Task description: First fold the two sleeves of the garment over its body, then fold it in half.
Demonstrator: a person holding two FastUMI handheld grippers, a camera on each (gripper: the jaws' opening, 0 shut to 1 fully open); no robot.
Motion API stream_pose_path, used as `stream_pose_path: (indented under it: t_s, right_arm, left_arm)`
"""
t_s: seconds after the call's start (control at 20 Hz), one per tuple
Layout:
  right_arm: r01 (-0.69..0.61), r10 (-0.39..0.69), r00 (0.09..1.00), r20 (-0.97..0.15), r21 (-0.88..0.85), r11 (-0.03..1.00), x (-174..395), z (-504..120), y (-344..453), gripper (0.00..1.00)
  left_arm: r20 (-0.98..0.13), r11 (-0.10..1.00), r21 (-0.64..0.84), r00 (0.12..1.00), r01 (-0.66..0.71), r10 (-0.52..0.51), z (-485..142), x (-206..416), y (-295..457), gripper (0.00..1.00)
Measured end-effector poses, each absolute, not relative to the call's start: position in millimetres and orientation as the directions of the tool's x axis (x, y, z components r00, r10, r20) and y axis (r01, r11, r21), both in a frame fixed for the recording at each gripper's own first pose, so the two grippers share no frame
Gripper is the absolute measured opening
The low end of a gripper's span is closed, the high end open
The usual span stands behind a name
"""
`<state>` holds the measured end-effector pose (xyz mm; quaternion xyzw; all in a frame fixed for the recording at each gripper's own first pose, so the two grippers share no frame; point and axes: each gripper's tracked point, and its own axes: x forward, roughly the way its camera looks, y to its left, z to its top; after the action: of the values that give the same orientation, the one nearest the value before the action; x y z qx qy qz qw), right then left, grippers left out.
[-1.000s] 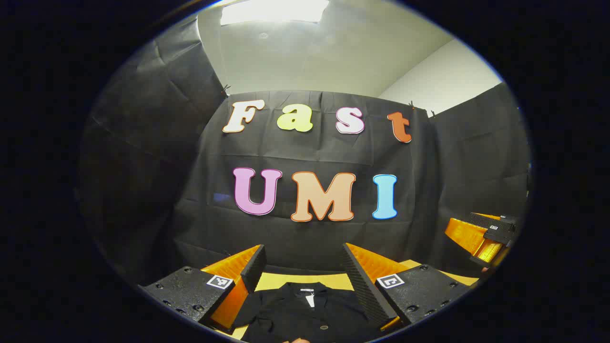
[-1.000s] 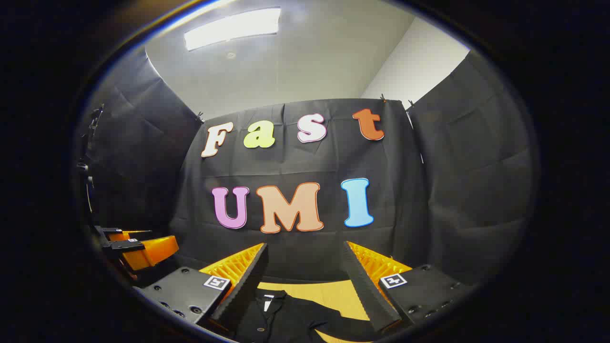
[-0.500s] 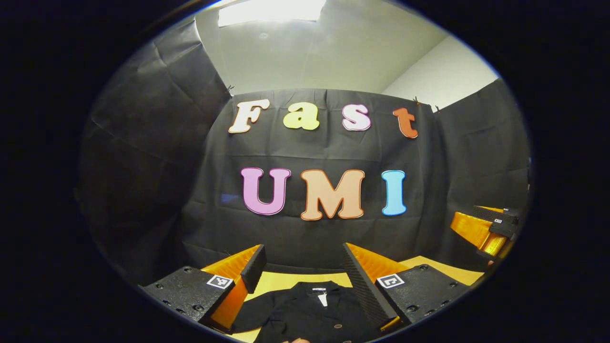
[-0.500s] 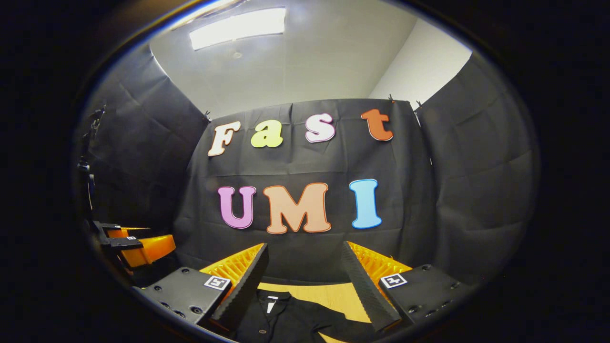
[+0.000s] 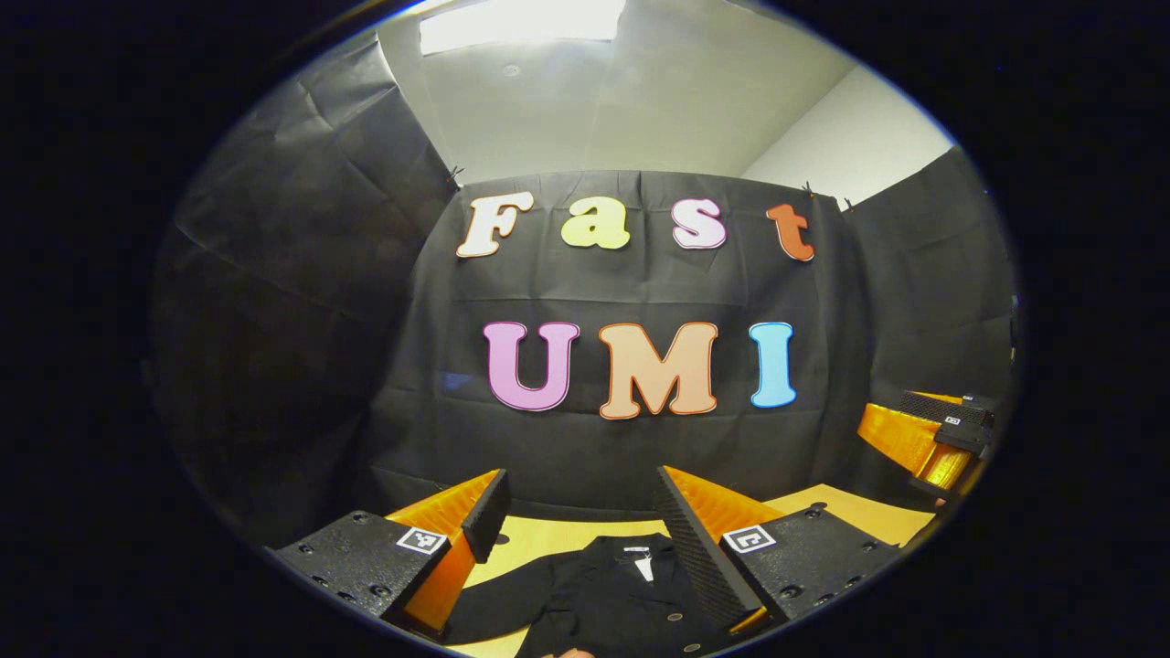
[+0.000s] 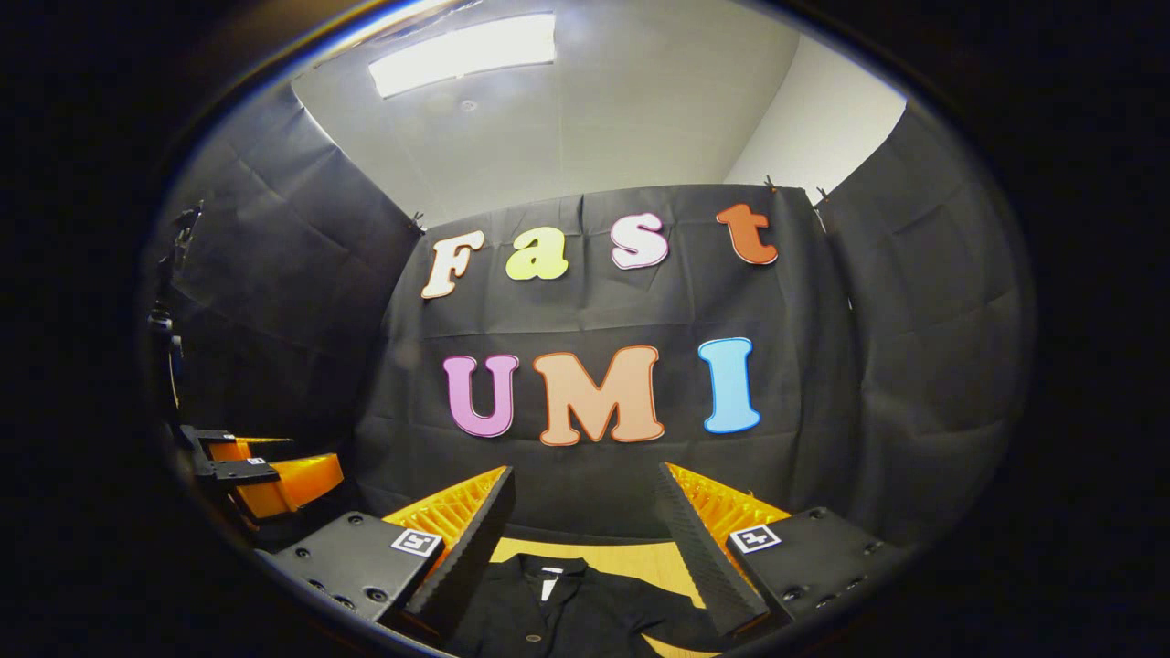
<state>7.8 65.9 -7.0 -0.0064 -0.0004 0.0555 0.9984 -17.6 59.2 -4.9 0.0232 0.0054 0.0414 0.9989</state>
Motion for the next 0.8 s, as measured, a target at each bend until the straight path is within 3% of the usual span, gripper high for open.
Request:
stream_pose_path:
  t_s: [0.8]
  right_arm:
    - [-0.138,0.138,0.990,-0.024,0.009,0.990,10,-13,79,0.97]
  left_arm:
    - [-0.016,0.992,0.061,0.994,-0.109,0.110,-6,-25,72,0.94]
